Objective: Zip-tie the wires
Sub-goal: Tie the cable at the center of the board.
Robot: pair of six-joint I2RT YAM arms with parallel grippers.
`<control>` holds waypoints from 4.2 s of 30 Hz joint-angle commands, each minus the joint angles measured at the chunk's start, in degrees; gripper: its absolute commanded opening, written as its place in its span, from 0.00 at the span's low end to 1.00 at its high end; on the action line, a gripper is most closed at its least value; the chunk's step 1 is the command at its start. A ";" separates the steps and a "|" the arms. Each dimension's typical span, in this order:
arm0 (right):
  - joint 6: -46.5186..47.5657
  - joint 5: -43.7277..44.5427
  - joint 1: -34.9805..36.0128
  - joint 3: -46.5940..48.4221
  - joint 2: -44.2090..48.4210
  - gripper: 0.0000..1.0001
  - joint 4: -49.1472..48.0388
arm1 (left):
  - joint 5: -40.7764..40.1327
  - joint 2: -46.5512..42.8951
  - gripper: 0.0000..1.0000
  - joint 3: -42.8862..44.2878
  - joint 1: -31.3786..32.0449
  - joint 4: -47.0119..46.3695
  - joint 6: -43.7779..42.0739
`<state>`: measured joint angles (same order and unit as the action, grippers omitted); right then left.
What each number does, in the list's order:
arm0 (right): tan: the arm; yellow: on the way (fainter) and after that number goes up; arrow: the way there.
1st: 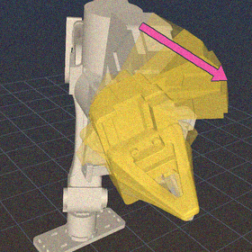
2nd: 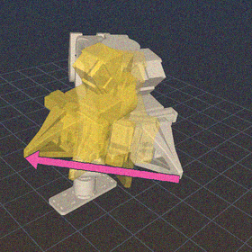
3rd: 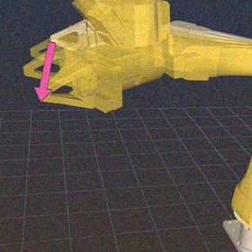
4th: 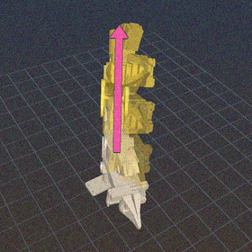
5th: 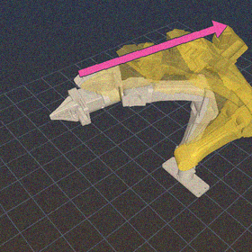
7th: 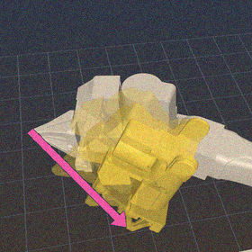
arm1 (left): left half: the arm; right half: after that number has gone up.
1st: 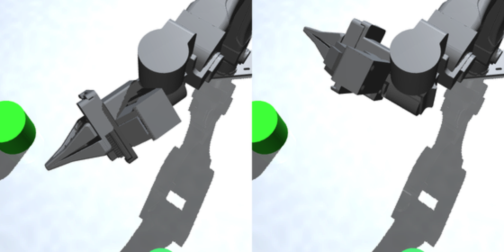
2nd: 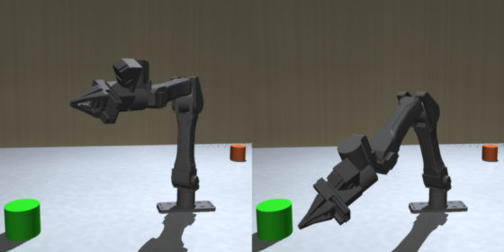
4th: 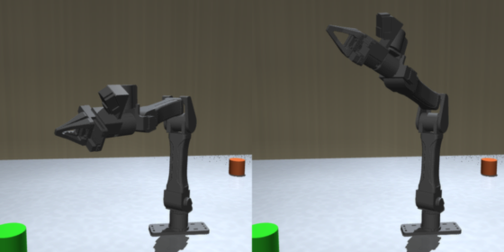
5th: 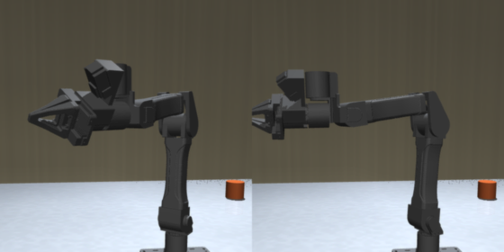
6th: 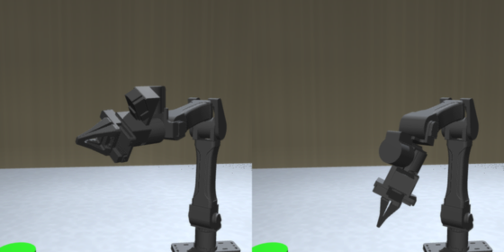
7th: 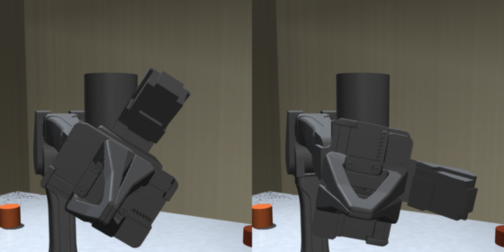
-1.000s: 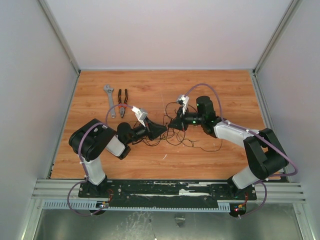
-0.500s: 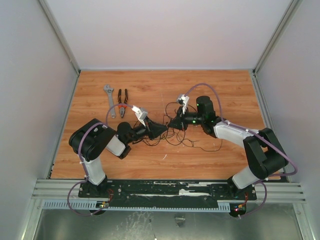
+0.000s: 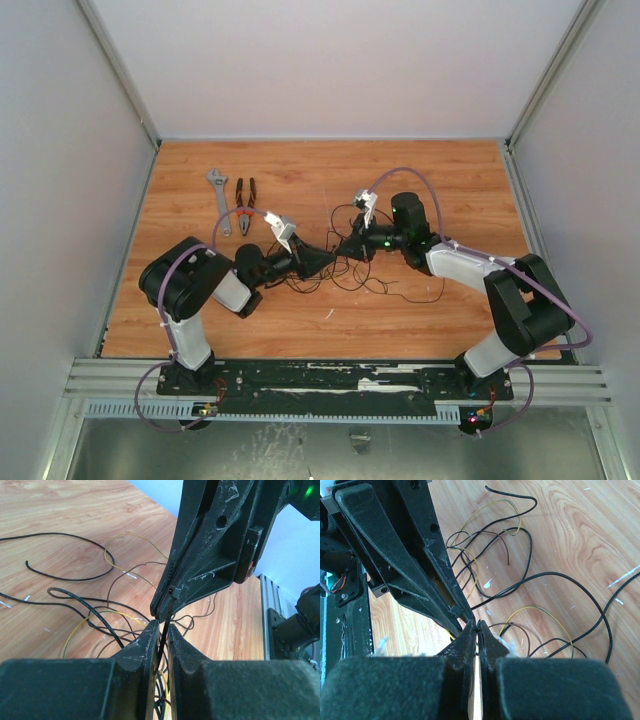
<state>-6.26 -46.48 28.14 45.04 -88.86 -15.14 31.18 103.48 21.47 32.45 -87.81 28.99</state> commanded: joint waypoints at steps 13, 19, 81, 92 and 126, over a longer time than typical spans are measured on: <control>-1.30 -0.27 0.40 0.67 2.20 0.00 -0.96 | 0.04 1.29 0.17 0.79 0.60 -18.75 0.62; -1.64 -1.08 0.42 0.93 2.55 0.00 -0.83 | -0.15 1.29 0.17 0.81 0.60 -18.80 0.54; -30.63 -6.71 -3.53 -19.94 -6.38 0.48 -69.14 | 0.81 -1.39 0.00 0.61 0.60 -18.80 2.07; -37.14 -6.25 -3.73 -18.42 -12.95 0.41 -75.89 | 0.90 -1.68 0.00 0.46 0.57 -18.78 1.70; -33.90 -5.99 -3.93 -14.13 -15.59 0.26 -70.20 | 1.25 -2.03 0.00 0.97 0.60 -18.78 2.51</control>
<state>-41.85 -52.27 24.58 30.50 -103.63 -82.43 31.86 102.61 21.85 32.51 -87.85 31.40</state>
